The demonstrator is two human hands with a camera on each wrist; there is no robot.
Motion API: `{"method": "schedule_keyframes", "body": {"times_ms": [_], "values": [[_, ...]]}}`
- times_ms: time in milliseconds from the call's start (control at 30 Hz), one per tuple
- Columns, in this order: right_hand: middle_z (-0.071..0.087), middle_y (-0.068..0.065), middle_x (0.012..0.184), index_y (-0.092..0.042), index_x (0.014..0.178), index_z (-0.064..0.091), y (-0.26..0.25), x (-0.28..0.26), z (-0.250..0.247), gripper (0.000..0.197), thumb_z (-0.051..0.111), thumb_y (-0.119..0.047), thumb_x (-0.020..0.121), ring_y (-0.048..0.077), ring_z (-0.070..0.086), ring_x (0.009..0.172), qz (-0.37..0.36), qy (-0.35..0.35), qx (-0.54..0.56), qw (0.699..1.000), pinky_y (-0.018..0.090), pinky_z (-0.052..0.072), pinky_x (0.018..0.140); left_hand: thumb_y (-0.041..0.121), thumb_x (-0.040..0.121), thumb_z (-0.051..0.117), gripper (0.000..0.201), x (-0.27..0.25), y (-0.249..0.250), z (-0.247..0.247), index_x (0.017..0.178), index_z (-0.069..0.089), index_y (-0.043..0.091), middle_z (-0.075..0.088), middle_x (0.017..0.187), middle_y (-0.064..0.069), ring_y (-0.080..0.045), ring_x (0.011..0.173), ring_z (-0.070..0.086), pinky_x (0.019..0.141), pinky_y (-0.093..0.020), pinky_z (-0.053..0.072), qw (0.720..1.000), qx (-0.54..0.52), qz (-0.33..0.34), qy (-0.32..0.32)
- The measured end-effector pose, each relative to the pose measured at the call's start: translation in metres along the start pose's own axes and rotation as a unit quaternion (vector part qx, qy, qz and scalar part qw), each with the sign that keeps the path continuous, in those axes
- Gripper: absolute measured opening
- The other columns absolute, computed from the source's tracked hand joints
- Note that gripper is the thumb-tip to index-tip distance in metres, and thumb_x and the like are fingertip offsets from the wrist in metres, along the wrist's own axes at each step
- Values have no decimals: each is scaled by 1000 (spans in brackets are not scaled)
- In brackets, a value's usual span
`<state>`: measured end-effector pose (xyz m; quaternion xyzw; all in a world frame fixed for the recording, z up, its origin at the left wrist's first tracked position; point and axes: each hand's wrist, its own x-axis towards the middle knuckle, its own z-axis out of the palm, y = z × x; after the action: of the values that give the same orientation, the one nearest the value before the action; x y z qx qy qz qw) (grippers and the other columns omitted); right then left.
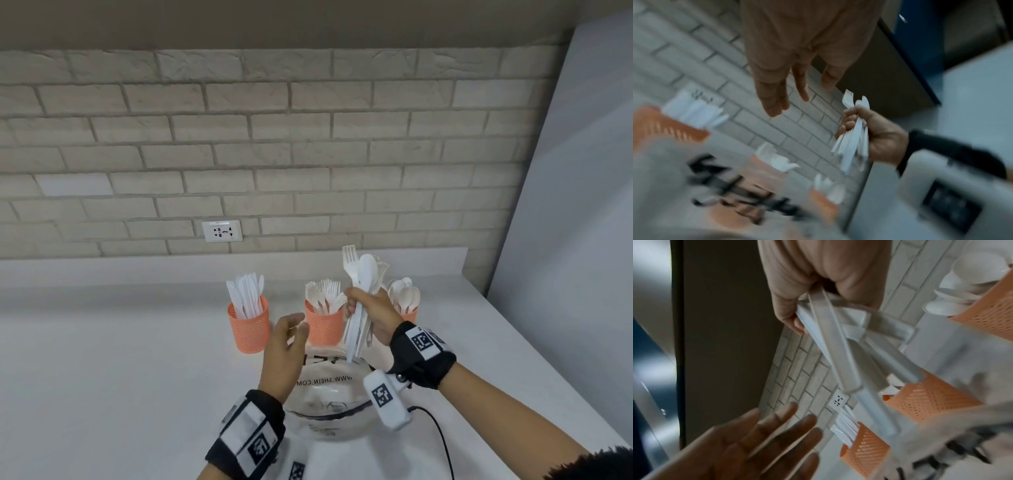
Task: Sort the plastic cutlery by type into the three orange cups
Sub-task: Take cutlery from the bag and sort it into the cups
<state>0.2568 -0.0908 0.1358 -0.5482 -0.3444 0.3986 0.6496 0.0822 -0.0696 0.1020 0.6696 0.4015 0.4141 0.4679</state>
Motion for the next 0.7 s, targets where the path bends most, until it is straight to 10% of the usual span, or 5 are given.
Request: {"method": "schedule_keyframes", "body": {"times_ms": [133, 233, 467, 700], "values": [[43, -2, 43, -8, 69, 53, -10, -9, 10, 18, 57, -2, 86, 12, 44, 40, -24, 12, 38, 999, 26, 43, 51, 36, 99, 34, 41, 6, 10, 19, 122, 48, 6, 57, 117, -11, -29, 121, 50, 102, -40, 39, 914, -313, -236, -103], [42, -1, 40, -7, 59, 50, -9, -20, 21, 27, 56, 2, 83, 11, 42, 36, -50, 42, 23, 998, 24, 42, 47, 48, 96, 34, 53, 6, 0, 37, 120, 48, 2, 56, 101, -15, -34, 106, 55, 90, -44, 44, 826, -410, -354, -155], [46, 5, 45, -7, 49, 47, 0, -38, 34, 33, 56, 14, 74, 10, 47, 39, -88, 114, -16, 990, 22, 42, 47, 38, 99, 33, 53, 1, 1, 47, 90, 58, -8, 65, 76, -21, -38, 70, 69, 62, -54, 56, 711, -543, -413, -172], [63, 12, 80, -3, 93, 57, 6, -43, 43, 19, 67, 2, 77, 17, 64, 71, -96, 117, 8, 988, 21, 53, 60, 32, 102, 26, 50, 2, 18, 41, 114, 51, -10, 67, 84, -25, -35, 71, 69, 51, -47, 57, 681, -587, -404, -169]]}}
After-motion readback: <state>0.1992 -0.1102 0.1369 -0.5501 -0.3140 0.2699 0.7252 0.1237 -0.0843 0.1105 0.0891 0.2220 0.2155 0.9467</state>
